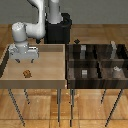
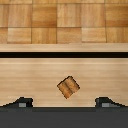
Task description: Place the loaf of bread into the appropriate compartment.
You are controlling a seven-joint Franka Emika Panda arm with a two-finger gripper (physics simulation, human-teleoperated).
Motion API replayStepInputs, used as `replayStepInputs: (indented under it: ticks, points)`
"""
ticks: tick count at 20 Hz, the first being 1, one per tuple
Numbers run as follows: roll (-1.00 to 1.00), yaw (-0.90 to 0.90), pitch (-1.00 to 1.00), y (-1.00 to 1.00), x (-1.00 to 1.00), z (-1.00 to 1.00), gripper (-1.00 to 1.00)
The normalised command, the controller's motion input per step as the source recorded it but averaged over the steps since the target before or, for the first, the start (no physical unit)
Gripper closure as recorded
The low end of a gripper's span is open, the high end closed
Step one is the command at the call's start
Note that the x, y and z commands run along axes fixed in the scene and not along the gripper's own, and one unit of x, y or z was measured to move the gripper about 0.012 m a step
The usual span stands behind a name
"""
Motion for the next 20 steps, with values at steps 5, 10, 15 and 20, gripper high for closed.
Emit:
replayStepInputs:
  ticks: [5, 10, 15, 20]
  points:
    - [0.0, 0.0, 0.0, -0.2, 0.0, 0.0, -1.0]
    - [0.0, 0.0, 0.0, 0.0, 0.0, -0.4, -1.0]
    - [0.0, 0.0, 0.0, -0.05, 0.0, -0.6, -1.0]
    - [0.0, 0.0, 0.0, 0.0, 0.6, 0.0, -1.0]
